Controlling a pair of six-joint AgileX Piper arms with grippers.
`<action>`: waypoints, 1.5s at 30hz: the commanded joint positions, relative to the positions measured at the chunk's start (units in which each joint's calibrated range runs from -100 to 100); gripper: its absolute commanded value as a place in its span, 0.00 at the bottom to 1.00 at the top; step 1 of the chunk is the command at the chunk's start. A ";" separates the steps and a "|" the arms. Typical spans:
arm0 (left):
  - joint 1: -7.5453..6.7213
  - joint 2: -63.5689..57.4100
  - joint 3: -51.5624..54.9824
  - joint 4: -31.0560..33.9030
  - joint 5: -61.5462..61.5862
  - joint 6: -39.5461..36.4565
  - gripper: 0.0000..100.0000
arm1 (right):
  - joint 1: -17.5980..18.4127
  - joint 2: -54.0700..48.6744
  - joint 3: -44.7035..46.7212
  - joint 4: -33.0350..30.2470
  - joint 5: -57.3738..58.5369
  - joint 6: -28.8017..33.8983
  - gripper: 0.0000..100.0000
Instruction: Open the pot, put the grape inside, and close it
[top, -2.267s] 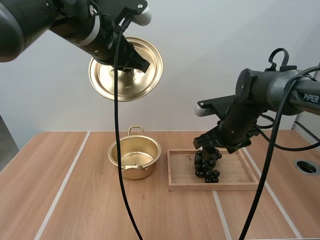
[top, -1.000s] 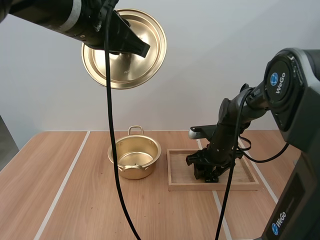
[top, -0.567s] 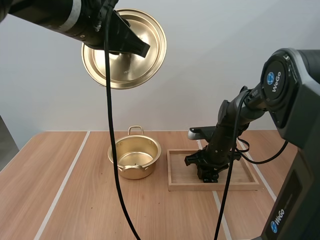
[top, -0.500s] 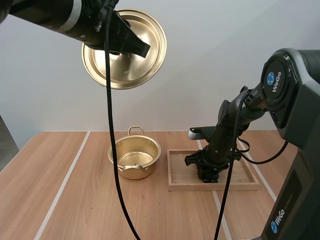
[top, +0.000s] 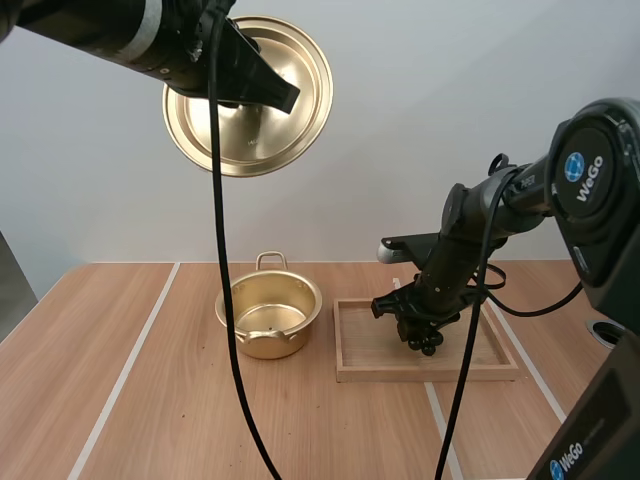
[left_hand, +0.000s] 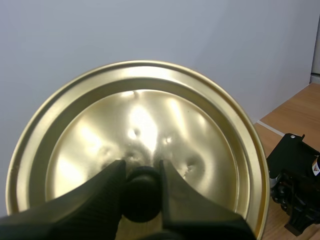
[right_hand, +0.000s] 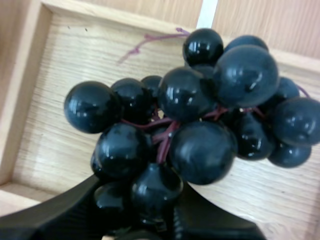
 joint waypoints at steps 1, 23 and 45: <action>-0.18 -0.40 -1.65 -1.12 -2.30 -0.47 0.00 | 0.04 -3.27 -0.37 -0.51 1.64 -0.31 0.00; -0.18 -7.99 -5.80 -1.42 -6.98 -0.47 0.00 | 0.38 -15.23 -9.80 9.73 19.02 -7.13 0.00; -0.18 -8.24 -7.96 -1.42 -5.69 -0.47 0.00 | 13.86 -5.00 -19.51 9.74 20.90 -7.45 0.00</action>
